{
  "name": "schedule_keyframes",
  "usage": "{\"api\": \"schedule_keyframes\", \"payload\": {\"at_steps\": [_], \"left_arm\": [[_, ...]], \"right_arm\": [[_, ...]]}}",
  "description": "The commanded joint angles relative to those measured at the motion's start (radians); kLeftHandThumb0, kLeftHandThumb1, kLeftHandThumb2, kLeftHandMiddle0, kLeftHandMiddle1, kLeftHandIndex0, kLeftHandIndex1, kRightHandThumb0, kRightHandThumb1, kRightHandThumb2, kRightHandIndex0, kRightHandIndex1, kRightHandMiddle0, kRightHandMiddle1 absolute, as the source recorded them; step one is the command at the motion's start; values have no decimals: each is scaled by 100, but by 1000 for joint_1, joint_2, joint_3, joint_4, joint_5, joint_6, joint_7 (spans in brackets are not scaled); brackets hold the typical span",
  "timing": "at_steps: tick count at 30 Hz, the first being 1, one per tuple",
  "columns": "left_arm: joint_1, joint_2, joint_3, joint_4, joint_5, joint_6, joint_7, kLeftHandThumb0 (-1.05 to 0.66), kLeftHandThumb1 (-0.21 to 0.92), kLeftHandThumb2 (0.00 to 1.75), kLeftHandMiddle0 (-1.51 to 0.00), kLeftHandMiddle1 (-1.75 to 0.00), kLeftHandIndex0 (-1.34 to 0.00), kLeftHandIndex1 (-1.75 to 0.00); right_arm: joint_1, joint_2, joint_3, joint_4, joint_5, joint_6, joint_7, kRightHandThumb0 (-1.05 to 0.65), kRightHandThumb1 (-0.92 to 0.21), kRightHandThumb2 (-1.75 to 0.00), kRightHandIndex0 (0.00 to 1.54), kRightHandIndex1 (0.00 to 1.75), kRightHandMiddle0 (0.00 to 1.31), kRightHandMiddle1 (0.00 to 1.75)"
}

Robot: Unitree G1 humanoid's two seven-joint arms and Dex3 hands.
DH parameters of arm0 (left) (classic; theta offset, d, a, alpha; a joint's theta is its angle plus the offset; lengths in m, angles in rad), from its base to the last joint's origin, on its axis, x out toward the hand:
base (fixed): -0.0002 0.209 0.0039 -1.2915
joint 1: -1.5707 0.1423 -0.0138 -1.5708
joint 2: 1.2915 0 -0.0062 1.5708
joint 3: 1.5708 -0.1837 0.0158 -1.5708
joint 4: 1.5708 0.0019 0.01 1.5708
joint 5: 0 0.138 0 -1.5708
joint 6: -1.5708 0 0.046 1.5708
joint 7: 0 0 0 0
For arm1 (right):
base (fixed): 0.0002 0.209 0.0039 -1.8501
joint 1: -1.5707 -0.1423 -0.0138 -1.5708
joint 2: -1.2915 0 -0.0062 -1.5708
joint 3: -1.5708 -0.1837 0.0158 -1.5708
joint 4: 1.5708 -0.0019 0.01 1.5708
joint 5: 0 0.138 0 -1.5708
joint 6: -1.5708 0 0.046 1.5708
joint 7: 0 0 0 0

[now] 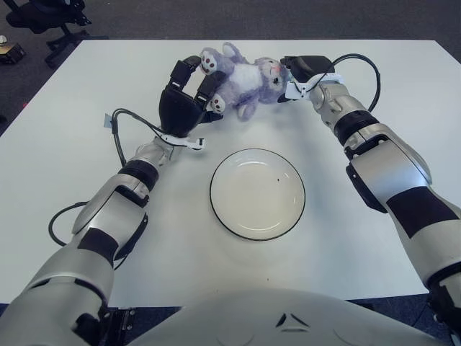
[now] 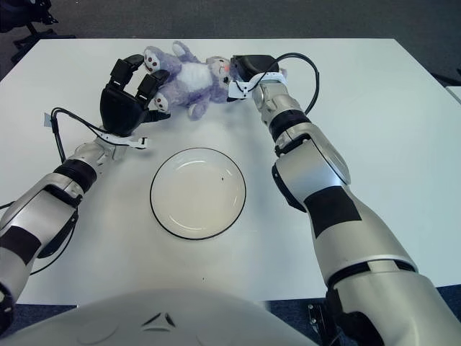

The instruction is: Put the doll into the plate.

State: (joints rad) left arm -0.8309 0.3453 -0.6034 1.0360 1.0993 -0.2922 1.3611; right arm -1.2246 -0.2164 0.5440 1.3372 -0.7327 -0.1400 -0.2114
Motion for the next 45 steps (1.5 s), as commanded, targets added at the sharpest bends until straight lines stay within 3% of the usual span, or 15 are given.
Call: {"api": "schedule_keyframes", "payload": {"at_steps": [1,3,5,9,18,21,22,24,31,32,34,37,38,40,45], "left_arm": [[-25,0,-13,14,-10,-2,7,-37,92,7,-51,-98,-42,-100],[-31,-5,-19,17,-16,-30,10,-37,92,7,-52,-99,-42,-100],[-38,-13,-25,18,-29,-77,10,-19,92,12,-56,-114,-44,-114],[-42,-17,-29,23,-42,-106,9,-4,92,17,-57,-130,-47,-124],[-45,-24,-32,26,-53,-119,5,-1,92,18,-57,-137,-50,-123],[-44,-32,-29,20,-64,-130,-7,0,71,57,-55,-151,-51,-129],[-44,-34,-29,20,-67,-132,-8,0,68,63,-55,-153,-50,-131],[-44,-35,-31,21,-73,-134,-9,0,56,88,-54,-161,-45,-148],[-45,-35,-34,21,-77,-135,-9,0,47,106,-53,-167,-41,-160],[-44,-52,-32,30,-83,-135,5,0,47,106,-53,-167,-41,-160],[-43,-74,-29,43,-90,-135,23,-23,57,96,-71,-171,-39,-169],[-43,-82,-30,49,-96,-143,31,-34,60,93,-81,-174,-39,-173],[-44,-83,-31,51,-97,-146,33,-30,64,83,-84,-174,-47,-173],[-45,-84,-32,54,-98,-149,36,-22,80,45,-91,-174,-67,-174],[-47,-85,-33,59,-98,-151,39,-18,90,22,-95,-175,-78,-175]], "right_arm": [[15,-9,-3,8,4,1,-3,-62,-92,0,38,0,40,0],[15,-9,-2,8,2,4,-1,-62,-92,0,38,0,40,0],[16,-9,0,9,1,8,1,-63,-92,-1,37,0,40,0],[18,-9,1,9,0,10,2,-63,-92,-2,35,0,40,0],[21,-10,3,10,-1,11,3,-64,-92,-2,35,0,40,0],[24,-11,4,11,-2,11,5,-64,-92,-3,34,0,40,0],[24,-11,4,11,-2,11,5,-64,-92,-3,34,0,40,0],[25,-12,5,11,-3,11,6,-65,-92,-3,34,0,40,0],[25,-12,5,11,-3,11,6,-65,-92,-3,33,0,40,0],[26,-13,6,12,-3,11,8,-65,-92,-3,33,0,40,0],[27,-15,7,13,-4,10,11,-65,-92,-4,33,0,40,0],[28,-17,7,14,-5,9,11,-66,-92,-5,33,0,40,0],[29,-18,8,14,-5,9,11,-66,-92,-5,33,0,40,0],[29,-18,8,14,-5,8,11,-66,-92,-5,33,0,40,0],[29,-18,8,14,-5,8,11,-66,-92,-5,33,0,40,0]]}}
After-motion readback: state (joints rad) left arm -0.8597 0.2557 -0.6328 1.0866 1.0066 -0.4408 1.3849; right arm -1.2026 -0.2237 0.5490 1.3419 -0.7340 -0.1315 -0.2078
